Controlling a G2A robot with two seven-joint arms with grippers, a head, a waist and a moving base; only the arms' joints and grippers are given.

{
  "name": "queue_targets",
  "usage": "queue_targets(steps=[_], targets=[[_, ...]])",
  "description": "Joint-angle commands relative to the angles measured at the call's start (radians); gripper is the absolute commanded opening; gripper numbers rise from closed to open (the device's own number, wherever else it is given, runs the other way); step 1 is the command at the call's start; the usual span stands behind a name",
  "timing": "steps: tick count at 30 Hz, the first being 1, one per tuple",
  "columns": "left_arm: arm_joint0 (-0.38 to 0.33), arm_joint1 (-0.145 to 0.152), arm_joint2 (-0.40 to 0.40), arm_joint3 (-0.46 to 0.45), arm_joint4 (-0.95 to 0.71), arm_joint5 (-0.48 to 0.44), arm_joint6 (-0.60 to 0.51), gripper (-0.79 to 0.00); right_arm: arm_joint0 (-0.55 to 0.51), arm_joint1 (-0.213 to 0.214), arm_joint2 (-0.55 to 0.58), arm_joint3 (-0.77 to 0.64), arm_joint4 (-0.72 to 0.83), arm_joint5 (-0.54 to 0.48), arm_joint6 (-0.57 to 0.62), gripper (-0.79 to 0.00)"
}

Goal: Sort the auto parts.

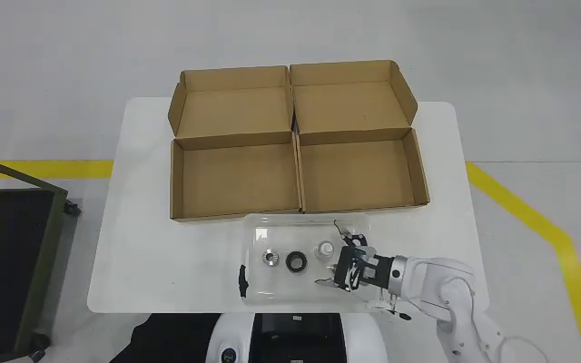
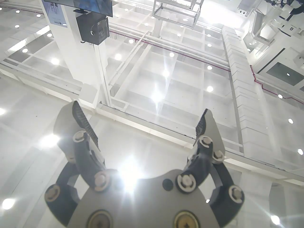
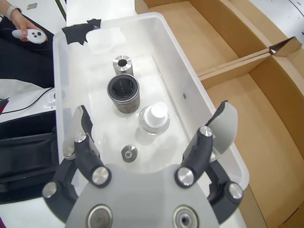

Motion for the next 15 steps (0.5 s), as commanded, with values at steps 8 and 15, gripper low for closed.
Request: queue_targets(steps=[8, 15], targets=[[0.0, 0.0, 0.0, 0.0, 0.0, 0.0, 0.0, 0.0, 0.029, 0.008, -0.022, 0.039, 0.003, 0.022, 0.046, -0.289], [0.0, 0.0, 0.0, 0.0, 0.0, 0.0, 0.0, 0.0, 0.051, 0.014, -0.038, 0.065, 0.015, 0.028, 0.061, -0.471]])
